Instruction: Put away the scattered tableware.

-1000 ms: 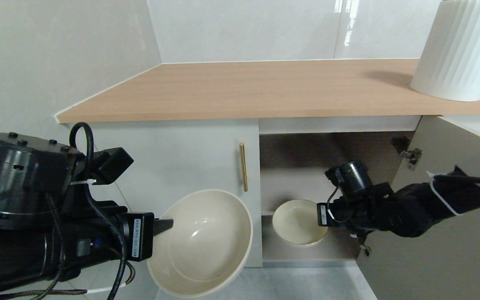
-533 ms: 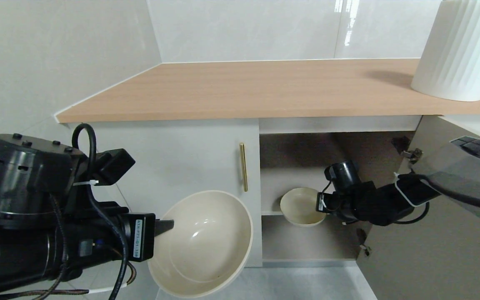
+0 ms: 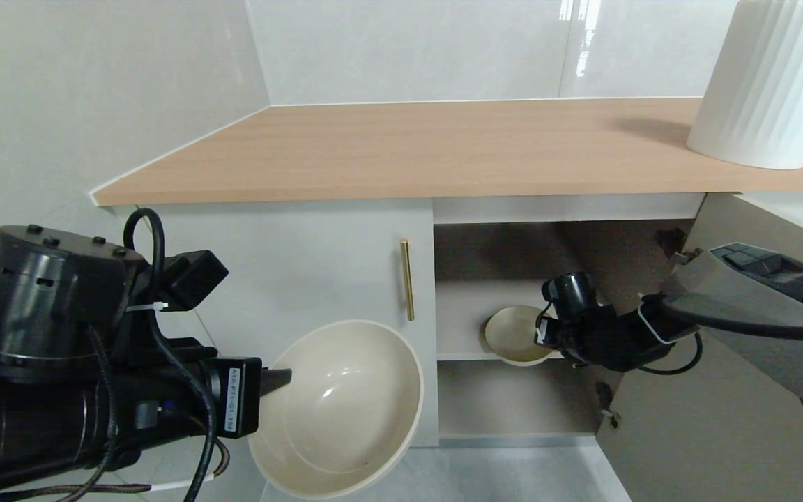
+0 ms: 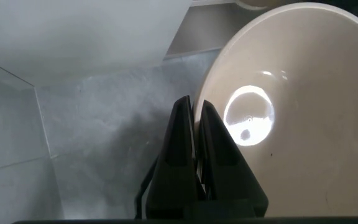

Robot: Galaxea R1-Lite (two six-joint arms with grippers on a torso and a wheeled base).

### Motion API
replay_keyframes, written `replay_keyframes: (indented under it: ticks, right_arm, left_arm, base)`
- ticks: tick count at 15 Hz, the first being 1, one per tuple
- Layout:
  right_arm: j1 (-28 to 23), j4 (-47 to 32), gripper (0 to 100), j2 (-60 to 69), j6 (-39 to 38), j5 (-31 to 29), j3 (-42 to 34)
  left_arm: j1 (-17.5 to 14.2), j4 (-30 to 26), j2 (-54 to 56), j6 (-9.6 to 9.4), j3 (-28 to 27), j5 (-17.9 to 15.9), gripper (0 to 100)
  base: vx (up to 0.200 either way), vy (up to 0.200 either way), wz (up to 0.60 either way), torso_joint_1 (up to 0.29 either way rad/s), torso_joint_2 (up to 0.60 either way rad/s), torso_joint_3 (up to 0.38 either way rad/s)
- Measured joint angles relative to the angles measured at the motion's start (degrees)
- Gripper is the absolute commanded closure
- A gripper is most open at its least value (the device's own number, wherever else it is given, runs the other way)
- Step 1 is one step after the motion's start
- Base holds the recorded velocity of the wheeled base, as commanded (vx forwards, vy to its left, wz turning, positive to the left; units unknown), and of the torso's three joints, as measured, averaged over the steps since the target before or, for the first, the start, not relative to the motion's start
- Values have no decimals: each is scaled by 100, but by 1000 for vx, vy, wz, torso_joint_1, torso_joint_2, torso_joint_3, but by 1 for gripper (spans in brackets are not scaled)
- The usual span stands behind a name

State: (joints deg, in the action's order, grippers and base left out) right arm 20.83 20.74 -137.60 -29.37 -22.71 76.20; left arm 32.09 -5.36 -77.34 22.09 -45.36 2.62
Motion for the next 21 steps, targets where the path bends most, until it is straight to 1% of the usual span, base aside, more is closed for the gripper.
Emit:
replay_keyframes:
  ticks: [4, 8, 12, 18, 19, 21]
  right_arm:
    - [-138, -144, 100, -268, -106, -66, 485]
    - [-265, -334, 100, -544, -183, -334, 1007]
    - [-311, -344, 100, -664, -229, -343, 1208]
    - [-321, -344, 100, -701, -229, -356, 1247]
    - [-319, -345, 0, -701, -229, -358, 1247]
    - [-317, -350, 0, -700, -233, -358, 1241]
  left_arm:
    - [0, 1, -2, 2, 0, 0, 100]
    - [-1, 0, -2, 2, 0, 0, 100]
    - [-1, 1, -4, 5, 0, -2, 100]
    - [0, 1, -15, 2, 0, 0, 100]
    - [0, 0, -20, 2, 0, -2, 100]
    - [0, 0, -26, 2, 0, 0, 100]
  base:
    - [0, 0, 0, 0, 0, 0]
    - [0, 0, 0, 0, 0, 0]
    - [0, 0, 0, 0, 0, 0]
    - [0, 0, 0, 0, 0, 0]
    - [0, 0, 0, 0, 0, 0]
    - [0, 0, 0, 0, 0, 0]
